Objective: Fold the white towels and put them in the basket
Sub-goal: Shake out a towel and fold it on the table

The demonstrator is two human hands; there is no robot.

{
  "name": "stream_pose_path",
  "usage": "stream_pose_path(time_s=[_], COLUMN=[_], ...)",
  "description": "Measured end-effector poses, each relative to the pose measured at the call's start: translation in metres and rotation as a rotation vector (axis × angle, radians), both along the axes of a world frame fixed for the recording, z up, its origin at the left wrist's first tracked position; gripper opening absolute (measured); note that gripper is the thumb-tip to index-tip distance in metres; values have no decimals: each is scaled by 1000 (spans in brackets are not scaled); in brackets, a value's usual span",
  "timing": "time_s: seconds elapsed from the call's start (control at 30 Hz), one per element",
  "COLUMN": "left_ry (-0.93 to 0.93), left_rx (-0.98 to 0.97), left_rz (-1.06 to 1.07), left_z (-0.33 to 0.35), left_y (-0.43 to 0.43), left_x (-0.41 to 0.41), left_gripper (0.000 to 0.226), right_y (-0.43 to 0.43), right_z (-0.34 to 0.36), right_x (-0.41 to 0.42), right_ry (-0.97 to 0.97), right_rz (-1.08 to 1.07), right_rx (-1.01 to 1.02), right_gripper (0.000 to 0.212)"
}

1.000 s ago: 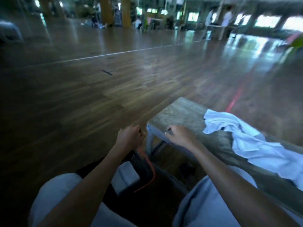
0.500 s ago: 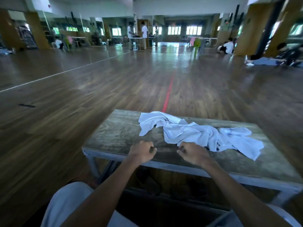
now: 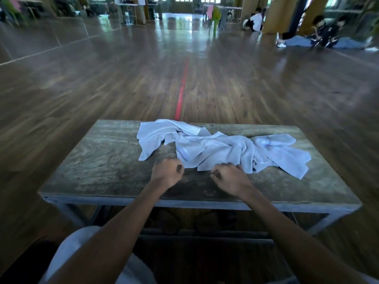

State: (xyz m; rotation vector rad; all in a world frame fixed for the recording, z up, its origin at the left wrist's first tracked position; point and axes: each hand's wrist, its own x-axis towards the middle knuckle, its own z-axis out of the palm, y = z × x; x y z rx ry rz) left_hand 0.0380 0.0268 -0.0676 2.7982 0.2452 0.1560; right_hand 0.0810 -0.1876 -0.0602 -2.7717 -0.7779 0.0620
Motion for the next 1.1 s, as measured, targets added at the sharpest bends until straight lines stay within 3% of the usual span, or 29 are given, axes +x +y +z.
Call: stream_pose_path(time_s=[0.23,0.43,0.57,0.7,0.8,0.87,0.93,1.0,1.1], left_ry=[33,-275,-426,-527,-574,-584,-583,-586,-602], left_rx=[-79,-101,-135,-185,-271,-332,-396,-457,-444], left_rz=[129,29,-44,-59,-53,-54,-72,-96,-147], left_z=[-37,-45,-19,23,65,94,121,150,189], left_y=[9,10,11,11,5,1,-1,-3,-6], left_x=[37,36,23,13,8,1,-3,-10,-22], left_gripper=[30,15,23,13,5,9,10,12,12], right_y=[55,80,80,76,72,65,58,51,43], right_z=[-7,-20,-3,39,87,114,140,167,204], right_x=[53,61,57,48,36,33,29,20,7], right_ry=[-125,-212,-243,-277,-169,-9,156,271,267], right_rz=[85,190,184,179,126,107,163,227,249], right_rx=[-101,-127,5,78,201,319,452,570,618], right_gripper=[31,36,23,14,4,13,15,5,5])
